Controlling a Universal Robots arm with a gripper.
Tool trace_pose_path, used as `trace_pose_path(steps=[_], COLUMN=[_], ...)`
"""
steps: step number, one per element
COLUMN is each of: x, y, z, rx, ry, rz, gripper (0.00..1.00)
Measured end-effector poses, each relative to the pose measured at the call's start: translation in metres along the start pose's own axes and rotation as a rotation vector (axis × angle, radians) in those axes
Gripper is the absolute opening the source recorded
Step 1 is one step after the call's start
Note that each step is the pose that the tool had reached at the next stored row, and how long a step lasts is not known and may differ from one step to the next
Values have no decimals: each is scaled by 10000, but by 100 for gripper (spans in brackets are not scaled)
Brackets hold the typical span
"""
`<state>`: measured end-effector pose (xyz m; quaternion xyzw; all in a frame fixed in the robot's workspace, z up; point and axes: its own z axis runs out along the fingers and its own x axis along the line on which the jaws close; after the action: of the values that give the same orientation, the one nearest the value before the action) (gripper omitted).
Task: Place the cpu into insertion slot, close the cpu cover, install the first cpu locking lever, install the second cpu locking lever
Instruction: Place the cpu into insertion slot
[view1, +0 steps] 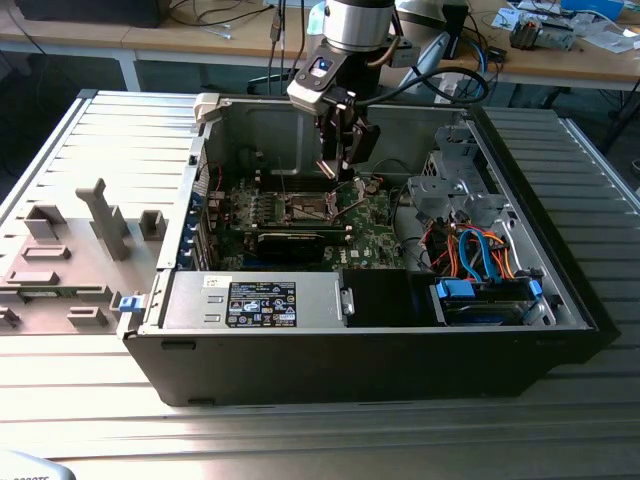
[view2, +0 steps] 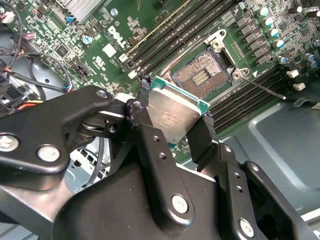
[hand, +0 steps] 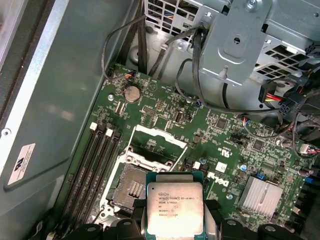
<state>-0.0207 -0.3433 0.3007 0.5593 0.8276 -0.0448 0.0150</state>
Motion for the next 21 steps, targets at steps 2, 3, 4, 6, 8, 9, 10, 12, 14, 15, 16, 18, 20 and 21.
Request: trace_pose_path(steps=[2,3,4,6,8,9,10,12,14,15,16,18,20,21], x=[0,0,0,0,0,0,0,0,0,0,0,0,0,0], y=[0,0,0,0,0,0,0,0,0,0,0,0,0,0], z=[0,0,0,0,0,0,0,0,0,0,0,0,0,0], rx=[5,9,10,15,19,21,24,28,33,35,37,42,44,47], ry=[-8,-11,-13,-21,-27,-29,-32,-38,-44,-47,-50,-56,-60,-63], rz=[23,37,46,70,88,96,109,128,147,157,168,190,206,218], gripper=[54,54,54,54,54,54,54,54,54,54,54,54,54,54])
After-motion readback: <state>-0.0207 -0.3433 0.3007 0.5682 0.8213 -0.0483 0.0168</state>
